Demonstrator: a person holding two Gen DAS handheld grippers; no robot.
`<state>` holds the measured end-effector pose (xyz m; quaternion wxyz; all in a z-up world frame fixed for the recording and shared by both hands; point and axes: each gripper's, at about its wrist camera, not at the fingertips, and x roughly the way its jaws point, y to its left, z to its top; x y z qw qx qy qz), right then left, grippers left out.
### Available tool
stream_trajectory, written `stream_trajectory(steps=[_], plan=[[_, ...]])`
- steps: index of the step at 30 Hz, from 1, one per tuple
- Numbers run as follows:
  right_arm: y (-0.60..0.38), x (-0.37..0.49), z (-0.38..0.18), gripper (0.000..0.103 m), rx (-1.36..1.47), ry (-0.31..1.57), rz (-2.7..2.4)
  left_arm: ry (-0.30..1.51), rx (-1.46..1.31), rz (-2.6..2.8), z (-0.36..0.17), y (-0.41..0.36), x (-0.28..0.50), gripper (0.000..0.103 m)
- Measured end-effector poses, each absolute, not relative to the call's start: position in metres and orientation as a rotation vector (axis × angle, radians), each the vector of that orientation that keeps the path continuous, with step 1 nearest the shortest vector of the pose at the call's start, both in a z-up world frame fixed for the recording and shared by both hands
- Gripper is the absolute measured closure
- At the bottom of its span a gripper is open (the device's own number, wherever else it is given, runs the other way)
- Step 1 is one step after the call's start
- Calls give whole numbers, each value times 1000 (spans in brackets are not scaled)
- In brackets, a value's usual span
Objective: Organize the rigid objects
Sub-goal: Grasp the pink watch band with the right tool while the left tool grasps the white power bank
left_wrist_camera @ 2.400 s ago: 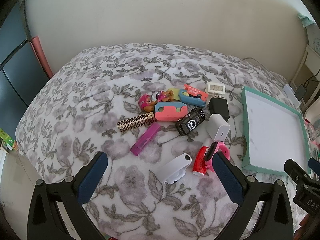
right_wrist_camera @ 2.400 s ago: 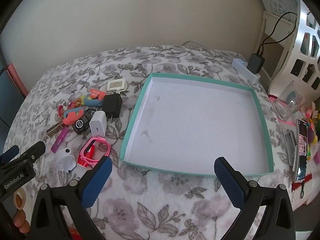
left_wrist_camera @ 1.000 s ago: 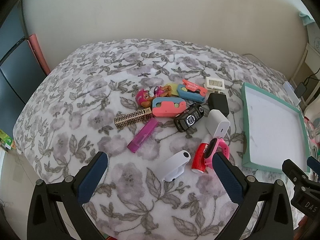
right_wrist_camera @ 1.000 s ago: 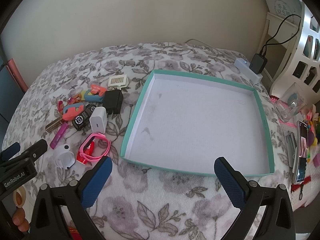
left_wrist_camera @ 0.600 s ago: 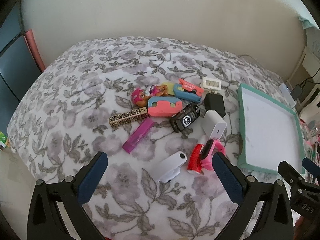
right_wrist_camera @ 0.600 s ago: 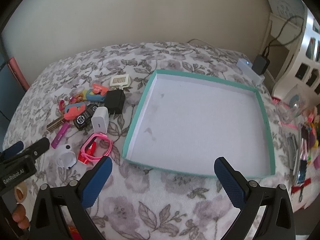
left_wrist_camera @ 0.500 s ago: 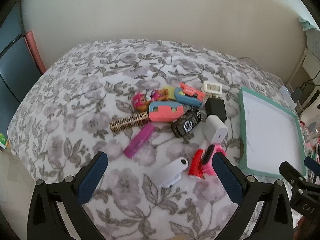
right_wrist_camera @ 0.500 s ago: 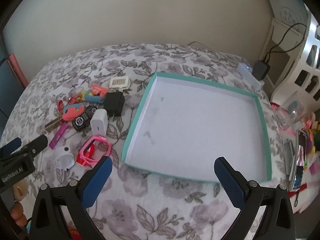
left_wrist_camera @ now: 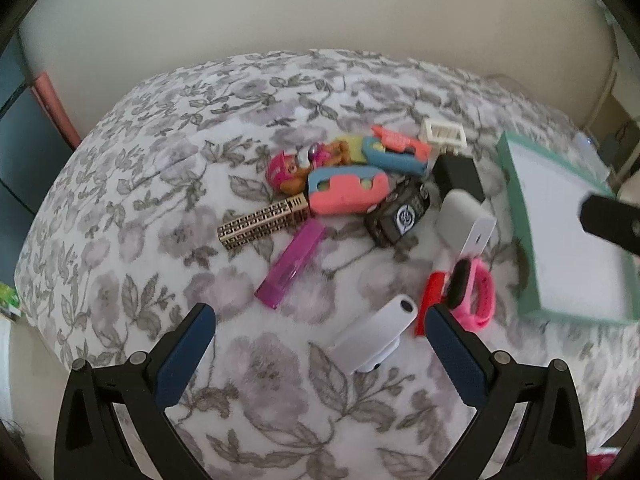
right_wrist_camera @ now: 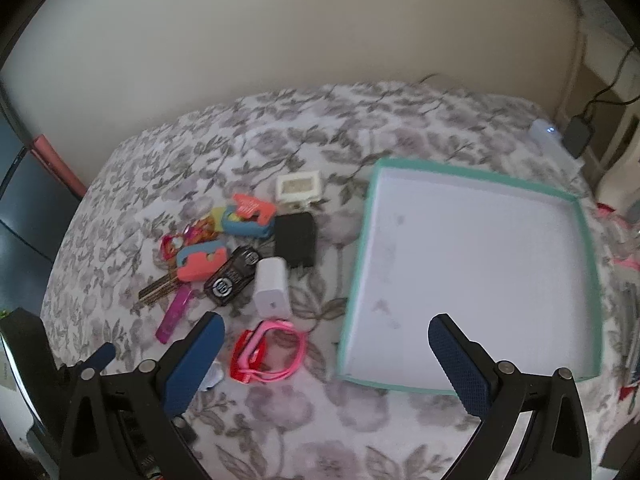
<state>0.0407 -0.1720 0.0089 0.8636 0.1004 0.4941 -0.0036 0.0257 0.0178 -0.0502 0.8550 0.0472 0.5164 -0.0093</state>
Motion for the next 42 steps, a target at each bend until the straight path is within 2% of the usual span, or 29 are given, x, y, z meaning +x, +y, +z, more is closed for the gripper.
stream_trajectory(steps=[10, 15, 17, 24, 28, 30, 42], plan=[[-151, 50, -39, 0, 249, 1154, 106, 1162, 142, -5, -80, 12, 25, 0], [-145, 51, -46, 5, 251, 1181, 127, 1180, 111, 6, -86, 19, 28, 2], [-142, 52, -47, 8, 259, 1190, 146, 1186, 116, -6, -89, 17, 30, 6], [-133, 56, -56, 21, 246, 1219, 171, 1207, 154, -49, -98, 6, 35, 6], [-128, 57, -62, 25, 236, 1242, 180, 1210, 171, -51, -100, 3, 37, 7], [-127, 58, -67, 25, 237, 1255, 179, 1217, 167, -60, -101, 3, 37, 21], [-125, 64, -89, 29, 258, 1321, 169, 1234, 96, -95, -104, 9, 41, 28]])
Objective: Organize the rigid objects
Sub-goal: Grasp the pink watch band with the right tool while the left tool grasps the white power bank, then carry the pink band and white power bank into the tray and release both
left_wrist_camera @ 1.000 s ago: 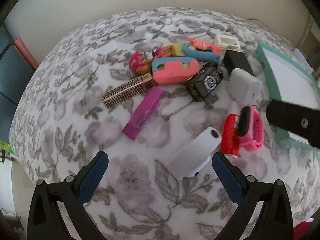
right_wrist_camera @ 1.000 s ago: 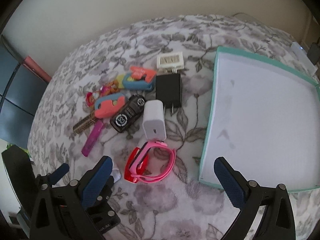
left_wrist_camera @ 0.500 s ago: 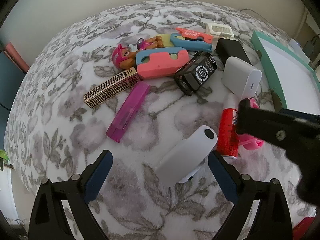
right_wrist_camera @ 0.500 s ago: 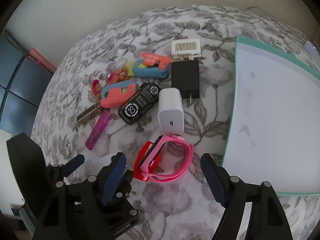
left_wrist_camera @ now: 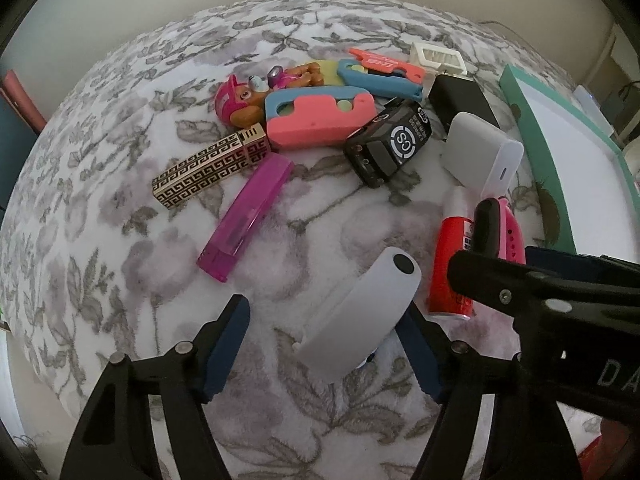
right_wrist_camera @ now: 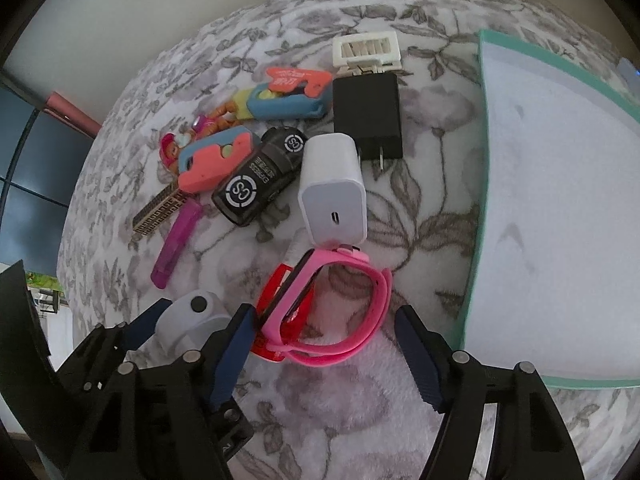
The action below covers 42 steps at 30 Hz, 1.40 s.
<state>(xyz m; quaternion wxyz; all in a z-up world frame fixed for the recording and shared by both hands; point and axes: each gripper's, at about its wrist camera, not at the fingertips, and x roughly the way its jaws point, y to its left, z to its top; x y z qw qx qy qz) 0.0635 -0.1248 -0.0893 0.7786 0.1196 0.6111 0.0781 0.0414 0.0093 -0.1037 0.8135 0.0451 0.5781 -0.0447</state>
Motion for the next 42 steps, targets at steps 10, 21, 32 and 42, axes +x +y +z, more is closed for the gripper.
stream_trajectory(steps=[10, 21, 32, 42], plan=[[-131, 61, -88, 39, 307, 1309, 168, 1231, 97, -92, -105, 9, 43, 28], [-141, 54, -82, 39, 334, 1308, 152, 1224, 133, -84, -103, 3, 41, 27], [-144, 51, -79, 39, 335, 1313, 161, 1183, 229, -148, -94, -17, 30, 56], [-146, 49, -72, 39, 357, 1297, 188, 1185, 211, -131, -90, -13, 29, 58]])
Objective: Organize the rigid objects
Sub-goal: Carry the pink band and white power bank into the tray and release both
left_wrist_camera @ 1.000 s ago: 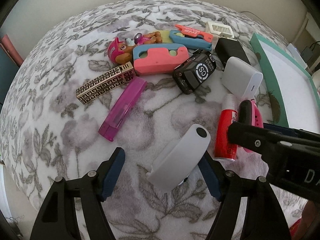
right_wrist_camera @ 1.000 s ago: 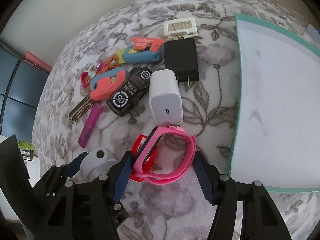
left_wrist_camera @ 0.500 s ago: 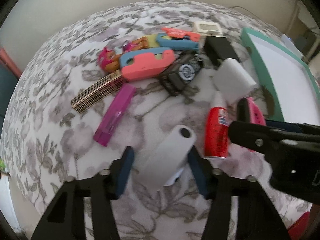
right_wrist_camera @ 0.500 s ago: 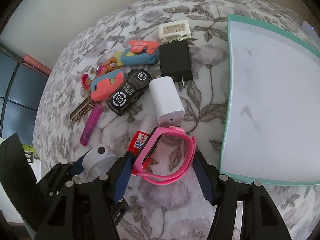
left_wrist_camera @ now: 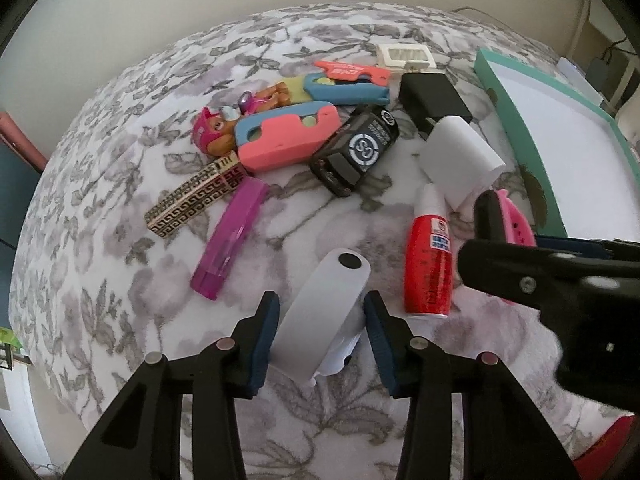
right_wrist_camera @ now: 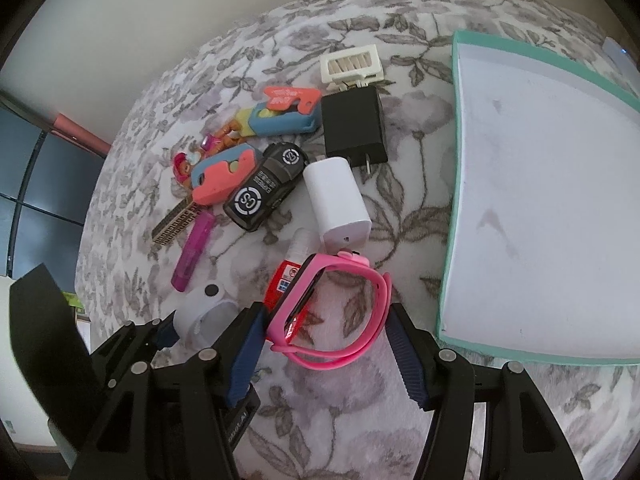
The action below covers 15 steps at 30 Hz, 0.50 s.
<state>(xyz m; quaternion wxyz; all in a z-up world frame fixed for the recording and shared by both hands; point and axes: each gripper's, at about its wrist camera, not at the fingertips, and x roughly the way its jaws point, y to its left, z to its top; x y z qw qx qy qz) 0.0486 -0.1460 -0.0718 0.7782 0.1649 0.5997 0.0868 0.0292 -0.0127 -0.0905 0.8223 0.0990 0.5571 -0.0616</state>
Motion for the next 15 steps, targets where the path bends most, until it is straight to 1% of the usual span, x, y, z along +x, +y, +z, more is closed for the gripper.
stream_trajectory(steps=[7, 8, 9, 12, 15], plan=[[-151, 43, -53, 39, 368, 1238, 198, 1194, 146, -82, -78, 2, 41, 58], [-154, 42, -48, 39, 374, 1219, 196, 1187, 137, -74, -72, 4, 45, 66], [-156, 41, -44, 39, 376, 1205, 189, 1183, 126, -70, -66, 4, 49, 84], [-167, 39, -34, 39, 366, 1169, 153, 1191, 64, -70, -52, 5, 60, 84], [-178, 40, -34, 39, 377, 1162, 116, 1182, 69, -65, -43, -5, 67, 84]])
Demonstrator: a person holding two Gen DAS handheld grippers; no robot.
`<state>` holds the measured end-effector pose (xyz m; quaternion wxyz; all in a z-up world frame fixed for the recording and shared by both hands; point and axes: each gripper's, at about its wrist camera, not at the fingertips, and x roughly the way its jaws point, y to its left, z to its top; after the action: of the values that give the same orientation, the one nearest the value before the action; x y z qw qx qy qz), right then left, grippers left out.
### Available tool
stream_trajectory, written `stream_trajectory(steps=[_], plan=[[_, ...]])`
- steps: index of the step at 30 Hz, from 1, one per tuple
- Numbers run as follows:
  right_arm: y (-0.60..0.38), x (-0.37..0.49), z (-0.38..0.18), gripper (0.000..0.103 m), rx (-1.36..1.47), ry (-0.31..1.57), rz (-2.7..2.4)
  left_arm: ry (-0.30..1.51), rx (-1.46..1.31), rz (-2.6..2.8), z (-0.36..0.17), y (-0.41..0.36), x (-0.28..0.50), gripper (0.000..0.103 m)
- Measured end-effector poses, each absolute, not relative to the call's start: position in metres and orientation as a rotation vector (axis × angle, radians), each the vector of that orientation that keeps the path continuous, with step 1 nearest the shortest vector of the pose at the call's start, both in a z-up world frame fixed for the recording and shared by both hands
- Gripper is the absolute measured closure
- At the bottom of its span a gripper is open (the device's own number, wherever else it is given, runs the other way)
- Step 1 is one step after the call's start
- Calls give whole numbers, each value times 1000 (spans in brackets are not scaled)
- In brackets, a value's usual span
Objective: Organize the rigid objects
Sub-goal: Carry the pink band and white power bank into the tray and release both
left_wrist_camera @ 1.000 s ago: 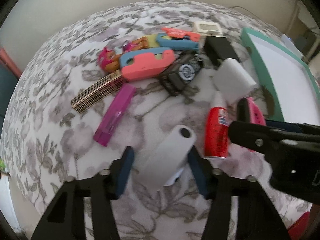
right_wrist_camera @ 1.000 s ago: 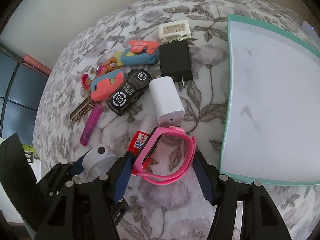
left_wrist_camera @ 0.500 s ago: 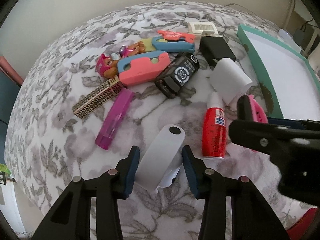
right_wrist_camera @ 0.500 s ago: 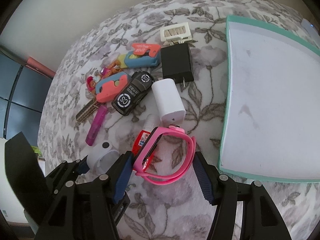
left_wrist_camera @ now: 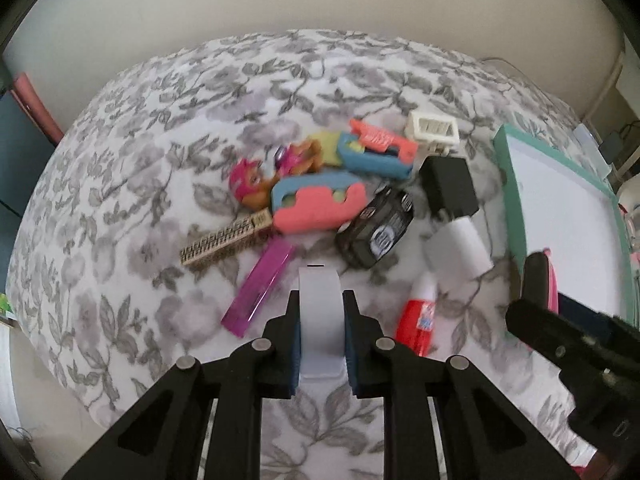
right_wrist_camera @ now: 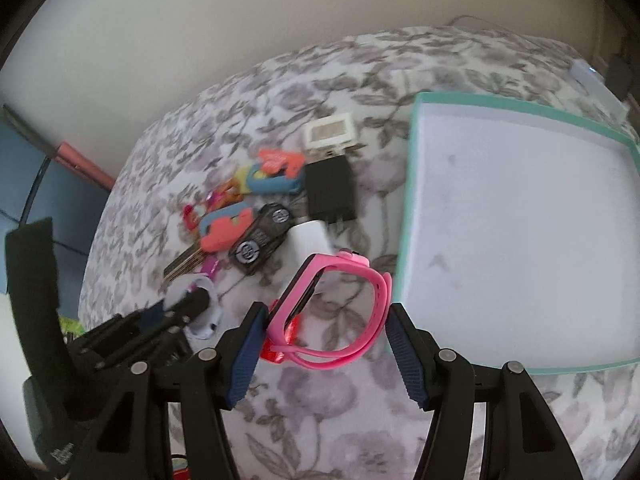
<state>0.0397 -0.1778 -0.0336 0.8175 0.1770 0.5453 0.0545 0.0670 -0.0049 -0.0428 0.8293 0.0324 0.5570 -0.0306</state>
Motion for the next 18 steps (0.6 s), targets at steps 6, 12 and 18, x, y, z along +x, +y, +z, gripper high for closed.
stream_trajectory(steps=[6, 12, 18], plan=[[-207, 40, -29, 39, 429, 1128, 29, 1145, 79, -77, -21, -34, 74, 84], [-249, 34, -26, 39, 481, 1084, -116, 1105, 92, -164, 4, -91, 79, 84], [-311, 19, -27, 39, 510, 1043, -357, 1108, 131, -219, 4, -152, 82, 84]])
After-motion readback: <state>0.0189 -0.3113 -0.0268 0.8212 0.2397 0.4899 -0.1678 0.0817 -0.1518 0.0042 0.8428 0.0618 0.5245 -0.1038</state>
